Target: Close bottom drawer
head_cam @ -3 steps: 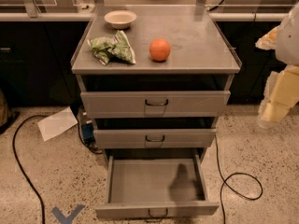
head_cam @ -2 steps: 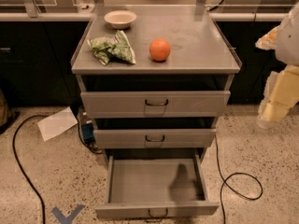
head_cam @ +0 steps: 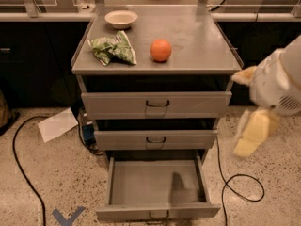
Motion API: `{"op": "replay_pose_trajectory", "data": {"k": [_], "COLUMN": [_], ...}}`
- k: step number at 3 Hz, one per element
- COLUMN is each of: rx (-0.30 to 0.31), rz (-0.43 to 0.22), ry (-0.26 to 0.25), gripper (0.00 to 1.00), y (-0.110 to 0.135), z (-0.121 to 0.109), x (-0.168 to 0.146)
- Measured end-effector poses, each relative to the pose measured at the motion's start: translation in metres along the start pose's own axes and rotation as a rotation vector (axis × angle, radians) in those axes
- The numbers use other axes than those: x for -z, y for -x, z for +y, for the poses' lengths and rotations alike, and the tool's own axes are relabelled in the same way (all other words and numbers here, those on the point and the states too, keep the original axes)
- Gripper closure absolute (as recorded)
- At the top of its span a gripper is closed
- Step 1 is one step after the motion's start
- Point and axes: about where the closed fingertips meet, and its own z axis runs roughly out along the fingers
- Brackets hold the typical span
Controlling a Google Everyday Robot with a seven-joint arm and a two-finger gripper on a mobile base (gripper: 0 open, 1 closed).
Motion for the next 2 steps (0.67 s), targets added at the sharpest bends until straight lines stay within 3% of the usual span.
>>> {"op": "replay_pose_trajectory", "data": {"k": [2], "rx": [-0.031], "rz": [-0.132], "ry": [0.051], "gripper": [0.0], "y": [-0.006], "z": [0.072], "x": [-0.115]}}
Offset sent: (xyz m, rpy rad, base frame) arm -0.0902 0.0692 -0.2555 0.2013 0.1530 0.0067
